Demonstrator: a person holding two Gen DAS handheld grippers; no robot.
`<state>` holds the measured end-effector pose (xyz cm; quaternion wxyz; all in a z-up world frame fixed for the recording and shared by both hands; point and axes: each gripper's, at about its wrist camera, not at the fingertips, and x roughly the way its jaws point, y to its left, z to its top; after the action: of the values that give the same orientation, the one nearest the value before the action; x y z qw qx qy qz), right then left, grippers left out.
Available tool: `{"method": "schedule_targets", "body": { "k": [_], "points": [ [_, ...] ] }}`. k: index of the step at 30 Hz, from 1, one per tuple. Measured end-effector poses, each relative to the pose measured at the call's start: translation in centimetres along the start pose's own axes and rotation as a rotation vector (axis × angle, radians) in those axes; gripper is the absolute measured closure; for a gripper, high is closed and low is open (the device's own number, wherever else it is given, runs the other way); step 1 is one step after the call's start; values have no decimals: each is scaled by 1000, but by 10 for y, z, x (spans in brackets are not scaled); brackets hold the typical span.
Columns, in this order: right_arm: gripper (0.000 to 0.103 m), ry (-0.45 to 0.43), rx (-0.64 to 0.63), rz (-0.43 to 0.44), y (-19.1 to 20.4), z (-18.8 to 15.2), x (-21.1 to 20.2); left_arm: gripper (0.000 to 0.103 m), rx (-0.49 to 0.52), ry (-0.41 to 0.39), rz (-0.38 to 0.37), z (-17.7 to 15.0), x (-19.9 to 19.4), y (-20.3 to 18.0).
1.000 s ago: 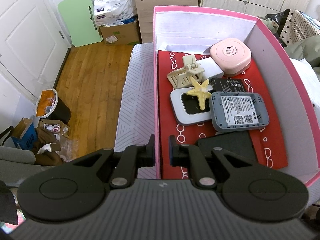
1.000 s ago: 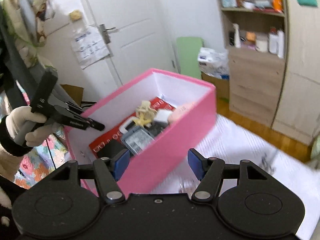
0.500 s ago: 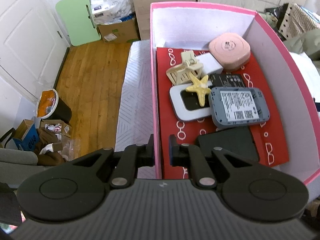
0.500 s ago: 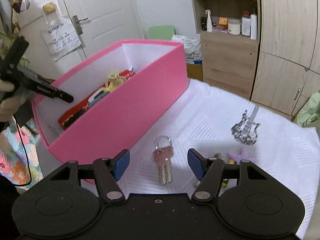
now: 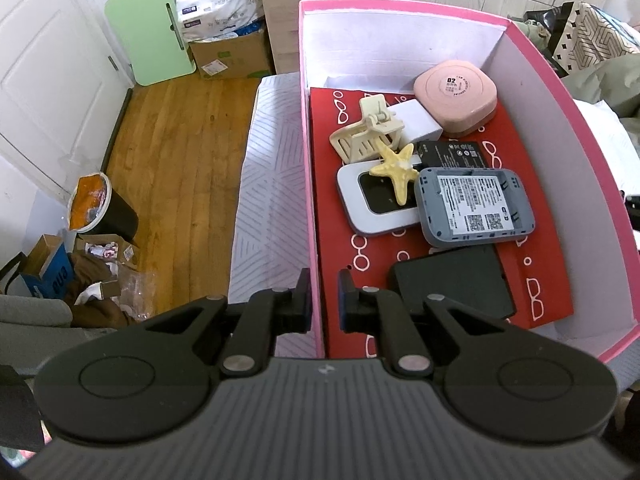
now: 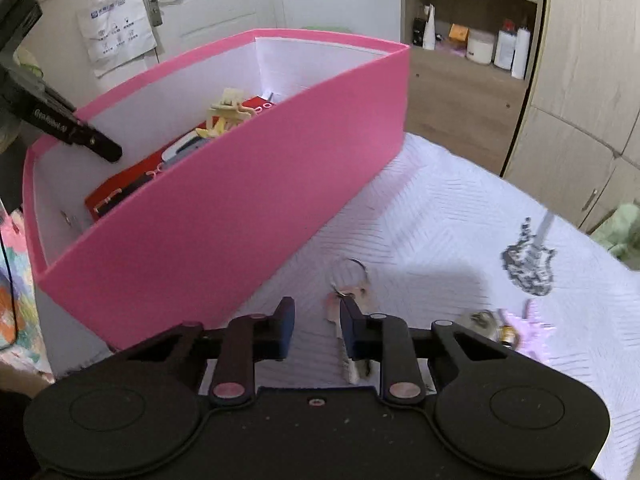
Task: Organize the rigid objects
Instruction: 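Return the right gripper to the bed and grasp the silver keys, then carry the keys into the box and release them beside the phone back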
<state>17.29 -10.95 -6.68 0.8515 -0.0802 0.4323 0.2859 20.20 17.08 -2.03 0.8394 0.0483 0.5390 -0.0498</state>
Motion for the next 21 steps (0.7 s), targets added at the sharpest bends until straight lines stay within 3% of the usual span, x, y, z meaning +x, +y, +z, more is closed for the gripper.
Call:
{"method": "schedule_targets", "body": {
  "k": [4, 7, 9, 13, 21],
  "points": [
    [74, -18, -62, -78, 5, 4, 9, 94, 7, 1, 11, 0, 1, -3],
    [77, -20, -103, -80, 4, 7, 19, 94, -3, 0, 6, 0, 1, -3],
    [98, -23, -136, -99, 6, 7, 23, 94, -4, -2, 6, -1, 1, -3],
    [99, -85, -76, -48, 4, 9, 8, 94, -5, 1, 4, 0, 0, -1],
    [99, -219, -6, -56, 1, 19, -40, 93, -7, 2, 1, 3, 0, 0]
  ]
}}
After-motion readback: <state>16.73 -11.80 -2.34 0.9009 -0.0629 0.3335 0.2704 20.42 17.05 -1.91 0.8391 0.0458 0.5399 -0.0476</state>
